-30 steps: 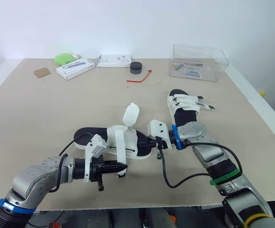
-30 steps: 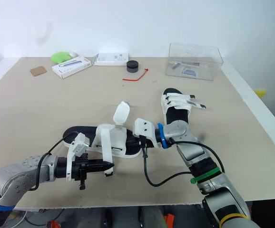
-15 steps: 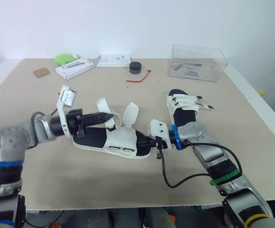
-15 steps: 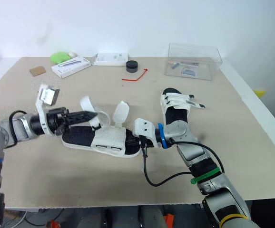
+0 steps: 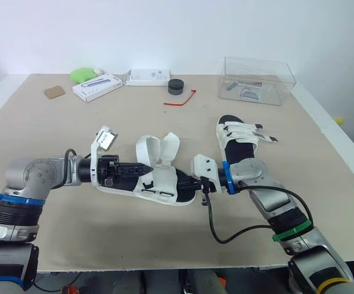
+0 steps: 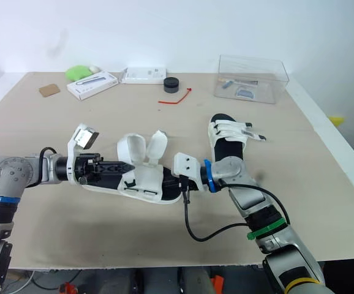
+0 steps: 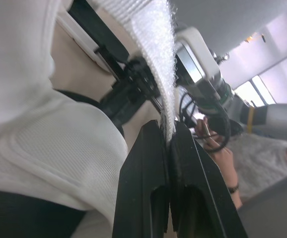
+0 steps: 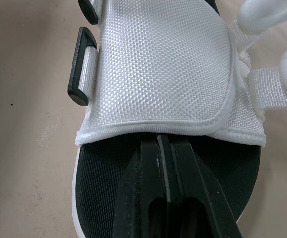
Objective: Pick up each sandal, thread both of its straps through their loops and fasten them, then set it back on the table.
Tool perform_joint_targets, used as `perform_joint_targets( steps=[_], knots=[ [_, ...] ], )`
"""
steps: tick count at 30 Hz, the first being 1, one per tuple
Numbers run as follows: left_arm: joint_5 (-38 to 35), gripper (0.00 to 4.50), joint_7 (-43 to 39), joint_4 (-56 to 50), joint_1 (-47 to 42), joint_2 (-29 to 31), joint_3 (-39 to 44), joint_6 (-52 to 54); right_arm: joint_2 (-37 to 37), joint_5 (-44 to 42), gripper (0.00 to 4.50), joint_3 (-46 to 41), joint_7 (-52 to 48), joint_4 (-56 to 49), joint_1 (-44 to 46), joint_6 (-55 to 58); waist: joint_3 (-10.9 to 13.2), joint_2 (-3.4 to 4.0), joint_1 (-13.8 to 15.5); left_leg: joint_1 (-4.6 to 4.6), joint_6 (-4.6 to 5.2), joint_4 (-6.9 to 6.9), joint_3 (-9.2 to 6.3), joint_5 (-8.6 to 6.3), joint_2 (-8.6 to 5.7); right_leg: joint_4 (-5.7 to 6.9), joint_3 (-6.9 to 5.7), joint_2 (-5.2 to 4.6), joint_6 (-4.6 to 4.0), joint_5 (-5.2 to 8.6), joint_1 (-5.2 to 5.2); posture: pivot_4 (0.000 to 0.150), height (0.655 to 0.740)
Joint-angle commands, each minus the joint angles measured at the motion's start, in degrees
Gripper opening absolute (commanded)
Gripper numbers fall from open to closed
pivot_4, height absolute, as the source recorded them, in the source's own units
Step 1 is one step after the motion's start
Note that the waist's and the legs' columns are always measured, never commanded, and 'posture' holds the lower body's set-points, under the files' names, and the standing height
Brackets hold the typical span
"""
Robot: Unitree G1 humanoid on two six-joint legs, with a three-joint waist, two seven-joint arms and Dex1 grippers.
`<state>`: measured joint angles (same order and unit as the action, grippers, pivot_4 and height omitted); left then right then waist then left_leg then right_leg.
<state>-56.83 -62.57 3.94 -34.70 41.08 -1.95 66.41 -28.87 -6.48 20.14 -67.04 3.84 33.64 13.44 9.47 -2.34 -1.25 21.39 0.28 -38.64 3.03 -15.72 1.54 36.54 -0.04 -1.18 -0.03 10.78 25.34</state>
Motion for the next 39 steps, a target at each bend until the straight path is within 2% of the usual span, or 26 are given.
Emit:
perform_joint_targets(
  steps=[1, 21, 39],
  knots=[
    [1.39, 0.06, -2.47, -0.80, -1.27, 0.83, -0.38, 0.49, -0.96, -0.16, 0.00, -1.13, 0.30, -1.67, -0.40, 0.49, 0.00, 0.00, 0.00, 0.00, 0.00, 0.00, 0.00, 0.00, -0.01, 0.00, 0.01, 0.00, 0.00, 0.00, 0.00, 0.150, 0.7400],
    [14.38, 0.06, -10.80, 5.02, -4.86, 0.21, -4.72, -8.86, -0.85, -0.26, 0.00, -0.77, 0.01, -1.85, -0.11, 1.21, 0.00, 0.00, 0.01, 0.02, 0.01, 0.00, -0.04, -0.01, -0.02, 0.00, -0.08, -0.02, -0.02, 0.05, 0.00, 0.150, 0.7400],
    [16.58, 0.06, -15.97, 2.43, -6.27, -0.62, -7.53, -8.78, -0.92, -0.27, 0.00, -0.94, 0.41, -2.38, -0.52, 1.73, 0.00, 0.00, 0.01, 0.04, 0.03, -0.01, -0.05, -0.02, -0.02, 0.00, -0.09, -0.03, 0.05, 0.10, 0.00, 0.150, 0.7400]
  ],
)
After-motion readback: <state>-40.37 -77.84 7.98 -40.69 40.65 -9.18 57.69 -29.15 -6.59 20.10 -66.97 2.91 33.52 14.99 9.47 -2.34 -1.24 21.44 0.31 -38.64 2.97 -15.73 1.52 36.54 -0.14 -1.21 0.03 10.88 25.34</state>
